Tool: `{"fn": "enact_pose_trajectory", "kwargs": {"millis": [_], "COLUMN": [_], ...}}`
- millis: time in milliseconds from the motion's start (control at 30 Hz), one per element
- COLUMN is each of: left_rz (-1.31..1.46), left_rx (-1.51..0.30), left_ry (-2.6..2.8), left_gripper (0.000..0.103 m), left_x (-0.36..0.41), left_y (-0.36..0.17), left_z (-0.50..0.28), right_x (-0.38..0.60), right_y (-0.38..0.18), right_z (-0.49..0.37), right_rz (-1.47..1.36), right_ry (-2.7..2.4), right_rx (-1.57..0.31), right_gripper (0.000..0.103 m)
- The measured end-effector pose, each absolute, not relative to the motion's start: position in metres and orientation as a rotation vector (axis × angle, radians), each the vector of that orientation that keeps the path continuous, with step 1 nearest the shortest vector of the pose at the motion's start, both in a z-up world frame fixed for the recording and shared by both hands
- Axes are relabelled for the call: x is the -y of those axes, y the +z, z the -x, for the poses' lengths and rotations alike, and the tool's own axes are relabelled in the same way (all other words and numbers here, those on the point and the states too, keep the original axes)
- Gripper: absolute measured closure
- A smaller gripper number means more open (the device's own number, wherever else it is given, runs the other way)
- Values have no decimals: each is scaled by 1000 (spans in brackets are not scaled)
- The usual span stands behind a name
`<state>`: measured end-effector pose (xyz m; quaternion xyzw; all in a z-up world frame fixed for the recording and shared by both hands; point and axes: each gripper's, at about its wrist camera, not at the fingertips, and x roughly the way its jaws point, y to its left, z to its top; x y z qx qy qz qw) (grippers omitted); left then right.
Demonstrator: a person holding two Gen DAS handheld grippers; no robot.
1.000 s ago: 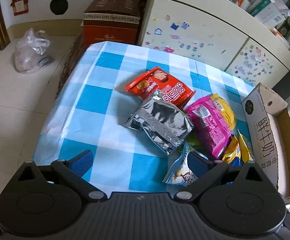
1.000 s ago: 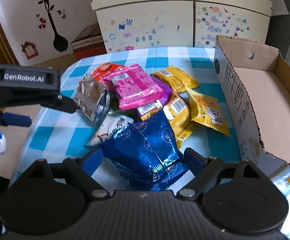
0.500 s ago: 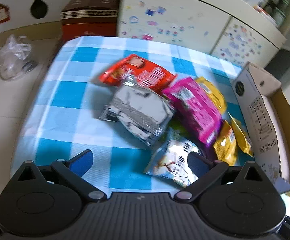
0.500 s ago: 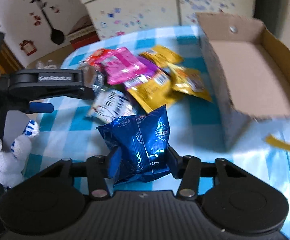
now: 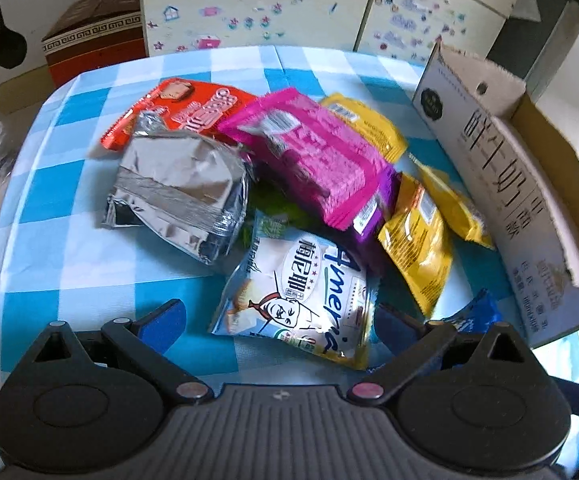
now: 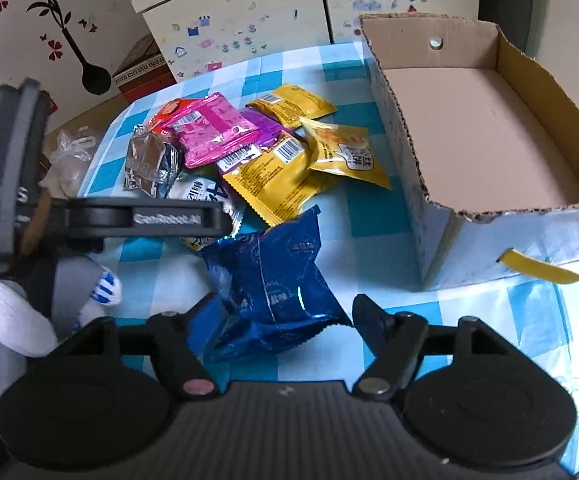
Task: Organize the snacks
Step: 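Lower the right gripper onto the blue packet and close it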
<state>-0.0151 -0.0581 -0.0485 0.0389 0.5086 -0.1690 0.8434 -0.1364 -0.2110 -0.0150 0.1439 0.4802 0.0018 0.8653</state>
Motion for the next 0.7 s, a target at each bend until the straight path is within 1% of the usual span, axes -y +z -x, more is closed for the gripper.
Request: {"fn": "enact_pose_trajectory", "kwargs": {"millis": [167, 333, 467, 700], "left_rz": [-147, -152, -153, -160], "left_rx": [-1027, -1043, -1043, -1044], "left_ry": [-344, -342, -342, -347], "left_gripper": [0, 0, 0, 0], "left_x": [66, 67, 67, 68], "left_y": [-54, -54, -54, -54], "left_z": [19, 16, 15, 14], "right_x": [207, 199, 195, 189], "right_y": [-19, -26, -30, -35], "right_z": [133, 126, 120, 112], "right_rz": [-287, -253, -234, -209], "right_ry": [9, 12, 14, 0], "right_rx": [-1016, -1025, -1026, -1027], "right_gripper": [23, 22, 19, 19]}}
